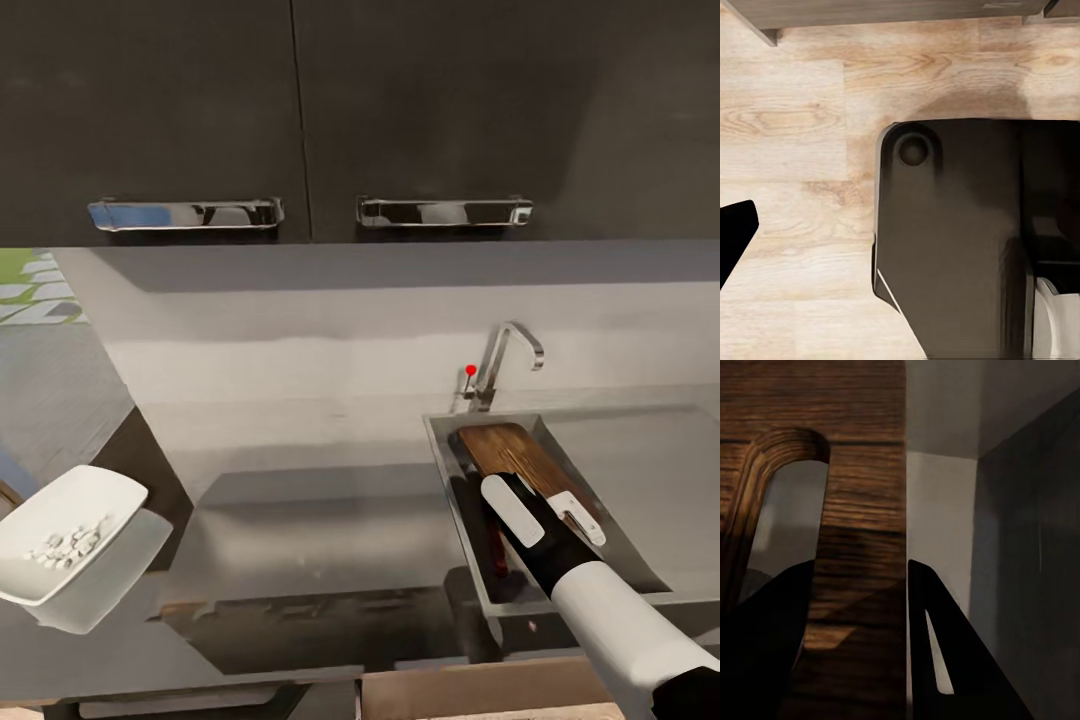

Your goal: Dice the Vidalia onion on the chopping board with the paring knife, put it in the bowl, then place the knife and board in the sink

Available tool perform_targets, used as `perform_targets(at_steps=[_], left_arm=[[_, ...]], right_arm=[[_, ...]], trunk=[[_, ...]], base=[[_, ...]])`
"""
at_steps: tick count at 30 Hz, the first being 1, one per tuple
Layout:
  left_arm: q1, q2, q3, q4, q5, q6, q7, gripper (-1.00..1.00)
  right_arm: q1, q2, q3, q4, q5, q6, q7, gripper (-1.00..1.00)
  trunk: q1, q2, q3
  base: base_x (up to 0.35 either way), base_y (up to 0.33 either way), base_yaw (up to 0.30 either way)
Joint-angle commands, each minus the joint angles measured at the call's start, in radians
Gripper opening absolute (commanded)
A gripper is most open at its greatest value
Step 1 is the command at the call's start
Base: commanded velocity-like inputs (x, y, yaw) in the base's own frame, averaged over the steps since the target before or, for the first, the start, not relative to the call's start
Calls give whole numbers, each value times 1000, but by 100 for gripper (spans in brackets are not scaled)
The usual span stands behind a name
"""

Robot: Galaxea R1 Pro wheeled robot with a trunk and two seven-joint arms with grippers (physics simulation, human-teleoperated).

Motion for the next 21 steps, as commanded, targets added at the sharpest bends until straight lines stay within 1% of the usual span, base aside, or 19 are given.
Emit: perform_targets(at_steps=[1, 21], left_arm=[[0, 1, -9, -2, 3, -1, 9, 100], [0, 1, -9, -1, 3, -2, 9, 100]], right_arm=[[-1, -2, 6, -1, -6, -10, -3, -100], [-1, -2, 5, -1, -6, -10, -3, -100]], trunk=[[1, -2, -3], [1, -2, -35]], base=[[17, 0, 0], [1, 0, 0]])
